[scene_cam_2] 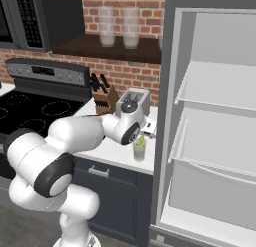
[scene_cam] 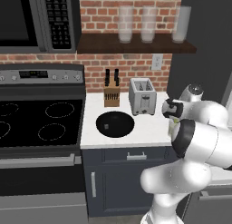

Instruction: Grab a lemon wedge from the fridge and one ice cube from the ice bowl, and put them in the glass of lemonade.

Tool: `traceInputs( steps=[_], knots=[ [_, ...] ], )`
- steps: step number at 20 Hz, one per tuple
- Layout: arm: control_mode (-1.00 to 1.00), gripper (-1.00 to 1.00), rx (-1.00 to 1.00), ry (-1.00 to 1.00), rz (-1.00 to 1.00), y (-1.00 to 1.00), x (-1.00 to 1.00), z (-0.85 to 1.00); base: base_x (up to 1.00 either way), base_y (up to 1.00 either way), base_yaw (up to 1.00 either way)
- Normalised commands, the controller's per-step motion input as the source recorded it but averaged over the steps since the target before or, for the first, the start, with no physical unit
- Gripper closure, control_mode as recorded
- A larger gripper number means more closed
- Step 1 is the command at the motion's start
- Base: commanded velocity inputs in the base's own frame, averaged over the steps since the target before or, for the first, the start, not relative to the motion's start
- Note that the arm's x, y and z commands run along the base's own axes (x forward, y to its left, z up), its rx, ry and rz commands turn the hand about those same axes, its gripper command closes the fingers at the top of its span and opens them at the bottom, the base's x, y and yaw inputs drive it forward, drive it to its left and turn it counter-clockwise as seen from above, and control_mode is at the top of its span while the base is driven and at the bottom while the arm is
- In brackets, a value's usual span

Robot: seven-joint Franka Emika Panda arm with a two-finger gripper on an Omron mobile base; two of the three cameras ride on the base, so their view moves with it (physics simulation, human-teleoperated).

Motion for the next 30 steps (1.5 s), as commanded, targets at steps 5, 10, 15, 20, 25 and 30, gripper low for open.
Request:
traceInputs(
  steps=[5,10,15,20,25,30],
  knots=[
    [-1.0,-1.0,0.0,0.32,-0.03,0.0,-0.04,-0.02,0.0,0.0,0.0],
    [-1.0,-1.0,-0.01,0.23,0.0,0.0,0.01,-0.41,0.0,0.0,0.0],
    [-1.0,-1.0,-0.02,0.2,0.0,0.0,0.0,-0.66,0.0,0.0,0.0],
    [-1.0,-1.0,-0.03,0.16,0.0,0.0,0.0,-0.71,0.0,0.0,0.0],
    [-1.0,-1.0,0.0,0.03,0.0,0.0,-0.23,-0.15,0.0,0.0,0.0],
    [-1.0,-1.0,0.0,0.0,0.0,0.0,-0.55,0.07,0.0,0.0,0.0]
  ],
)
